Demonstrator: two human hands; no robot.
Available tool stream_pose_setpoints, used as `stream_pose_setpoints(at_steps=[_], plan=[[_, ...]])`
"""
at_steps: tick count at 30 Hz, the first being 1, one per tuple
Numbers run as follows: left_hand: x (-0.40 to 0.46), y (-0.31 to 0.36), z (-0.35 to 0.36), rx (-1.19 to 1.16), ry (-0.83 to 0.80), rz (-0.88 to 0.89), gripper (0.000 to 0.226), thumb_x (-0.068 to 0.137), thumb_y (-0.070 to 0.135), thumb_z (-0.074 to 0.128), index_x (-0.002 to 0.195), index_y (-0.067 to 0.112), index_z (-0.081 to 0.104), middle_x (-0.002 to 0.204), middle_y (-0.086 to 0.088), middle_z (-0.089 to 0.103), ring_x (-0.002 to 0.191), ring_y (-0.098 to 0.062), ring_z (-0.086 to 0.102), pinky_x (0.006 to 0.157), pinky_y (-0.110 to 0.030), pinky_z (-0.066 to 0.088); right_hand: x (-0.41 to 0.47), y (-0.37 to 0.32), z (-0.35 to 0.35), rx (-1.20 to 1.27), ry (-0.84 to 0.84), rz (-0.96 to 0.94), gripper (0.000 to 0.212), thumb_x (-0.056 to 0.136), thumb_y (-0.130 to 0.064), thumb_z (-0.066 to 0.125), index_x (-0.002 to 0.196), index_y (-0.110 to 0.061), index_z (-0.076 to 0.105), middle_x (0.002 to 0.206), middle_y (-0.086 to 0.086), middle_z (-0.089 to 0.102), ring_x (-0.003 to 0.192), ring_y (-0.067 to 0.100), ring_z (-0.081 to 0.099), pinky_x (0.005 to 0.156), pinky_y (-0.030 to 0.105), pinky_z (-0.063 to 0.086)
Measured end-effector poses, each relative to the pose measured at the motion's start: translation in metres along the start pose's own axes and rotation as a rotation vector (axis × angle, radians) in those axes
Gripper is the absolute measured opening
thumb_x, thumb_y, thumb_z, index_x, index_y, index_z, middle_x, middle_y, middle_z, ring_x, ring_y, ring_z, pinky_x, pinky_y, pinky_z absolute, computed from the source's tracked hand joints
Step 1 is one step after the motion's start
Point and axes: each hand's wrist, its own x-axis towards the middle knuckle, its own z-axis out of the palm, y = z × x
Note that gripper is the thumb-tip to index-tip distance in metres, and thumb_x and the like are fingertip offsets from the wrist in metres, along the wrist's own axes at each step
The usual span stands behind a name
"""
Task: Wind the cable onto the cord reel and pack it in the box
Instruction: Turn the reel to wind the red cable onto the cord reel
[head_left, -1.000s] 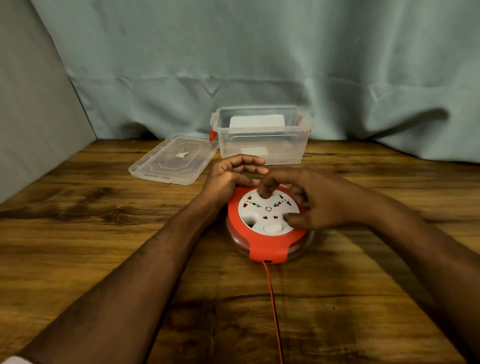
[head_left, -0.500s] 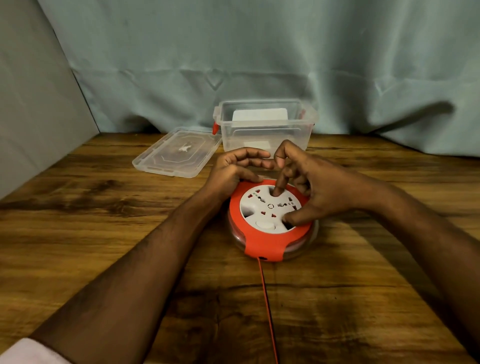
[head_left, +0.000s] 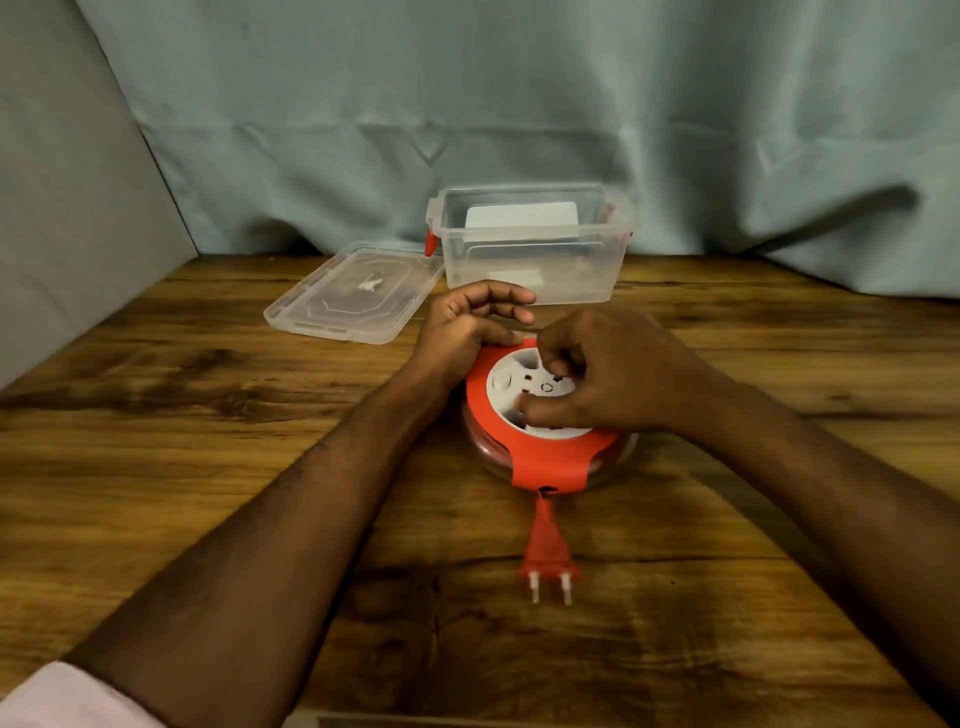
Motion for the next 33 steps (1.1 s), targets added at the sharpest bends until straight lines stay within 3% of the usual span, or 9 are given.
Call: stream_pose_setpoints(at_steps=[4, 8, 12, 16, 19, 21, 24, 27, 33], plan=[[0.001, -0.001, -0.002, 0.002, 0.008, -0.017, 0.044, 0.075, -0.025, 0.054, 0.101, 0.005, 0.071, 0.090, -0.010, 0.071, 0.085, -0.017, 0.070, 0.079, -0.027, 0.059, 0.001, 0.000, 0.006, -0.023, 0.023, -0.038, 0.048, 0.077, -0.064, 0.074, 0.060, -0.024, 0.053, 0.050, -0.010, 0.049, 0.054, 0.007, 0.052, 0.057, 0.031, 0.043], [0.002, 0.001, -0.004, -0.024, -0.038, -0.054, 0.047, 0.075, -0.024, 0.052, 0.109, 0.004, 0.070, 0.100, -0.015, 0.071, 0.090, -0.023, 0.072, 0.080, -0.029, 0.059, -0.005, 0.014, -0.008, 0.098, 0.001, -0.109, 0.022, 0.083, -0.042, 0.077, 0.099, -0.037, 0.064, 0.072, -0.018, 0.066, 0.065, 0.002, 0.061, 0.058, 0.022, 0.041], [0.000, 0.003, -0.004, -0.001, -0.072, -0.056, 0.048, 0.078, -0.024, 0.051, 0.117, 0.000, 0.066, 0.105, -0.014, 0.071, 0.091, -0.019, 0.073, 0.077, -0.026, 0.060, -0.002, 0.027, -0.018, 0.175, -0.166, -0.138, 0.054, 0.076, -0.027, 0.076, 0.122, -0.046, 0.055, 0.117, -0.024, 0.069, 0.082, 0.009, 0.066, 0.068, 0.037, 0.057], [-0.001, 0.003, -0.004, 0.010, -0.085, -0.050, 0.049, 0.078, -0.024, 0.051, 0.117, 0.003, 0.066, 0.102, -0.011, 0.073, 0.092, -0.019, 0.073, 0.076, -0.027, 0.059, -0.002, 0.033, -0.019, 0.202, -0.287, -0.090, 0.075, 0.079, -0.019, 0.085, 0.139, -0.043, 0.047, 0.126, -0.028, 0.067, 0.113, 0.006, 0.065, 0.088, 0.039, 0.058], [0.001, 0.002, -0.002, -0.041, -0.080, -0.056, 0.055, 0.077, -0.026, 0.052, 0.119, 0.006, 0.066, 0.108, -0.020, 0.071, 0.101, -0.031, 0.073, 0.081, -0.034, 0.060, 0.001, 0.038, -0.022, 0.336, -0.315, -0.035, 0.080, 0.074, -0.011, 0.090, 0.131, -0.033, 0.037, 0.119, -0.020, 0.073, 0.087, 0.000, 0.067, 0.074, 0.025, 0.056], [0.002, 0.001, -0.002, -0.038, -0.074, -0.056, 0.059, 0.077, -0.027, 0.052, 0.122, 0.008, 0.066, 0.108, -0.019, 0.072, 0.106, -0.035, 0.072, 0.087, -0.042, 0.060, 0.003, 0.038, -0.022, 0.369, -0.318, -0.003, 0.081, 0.070, -0.008, 0.093, 0.121, -0.028, 0.034, 0.113, -0.013, 0.076, 0.067, 0.002, 0.059, 0.061, 0.024, 0.053], [0.003, 0.002, -0.003, 0.015, -0.072, -0.042, 0.062, 0.076, -0.027, 0.053, 0.124, 0.012, 0.066, 0.107, -0.013, 0.074, 0.107, -0.030, 0.071, 0.089, -0.042, 0.058, 0.005, 0.034, -0.025, 0.390, -0.300, 0.042, 0.085, 0.062, -0.015, 0.100, 0.114, -0.026, 0.033, 0.105, -0.008, 0.079, 0.057, 0.002, 0.055, 0.053, 0.024, 0.050], [0.000, 0.002, 0.000, 0.025, -0.051, -0.023, 0.060, 0.077, -0.027, 0.053, 0.122, 0.010, 0.067, 0.107, -0.011, 0.074, 0.105, -0.025, 0.071, 0.080, -0.033, 0.060, 0.006, 0.027, -0.028, 0.303, -0.284, 0.084, 0.087, 0.056, -0.027, 0.102, 0.109, -0.027, 0.034, 0.096, -0.006, 0.080, 0.060, -0.003, 0.062, 0.052, 0.015, 0.046], [-0.006, -0.002, 0.009, 0.006, 0.070, 0.056, 0.052, 0.077, -0.020, 0.059, 0.115, 0.013, 0.071, 0.110, -0.015, 0.073, 0.103, -0.025, 0.071, 0.080, -0.030, 0.059, 0.000, 0.020, -0.024, 0.037, -0.176, 0.137, 0.074, 0.047, -0.069, 0.086, 0.094, -0.042, 0.036, 0.078, -0.012, 0.072, 0.070, 0.002, 0.061, 0.060, 0.037, 0.051]])
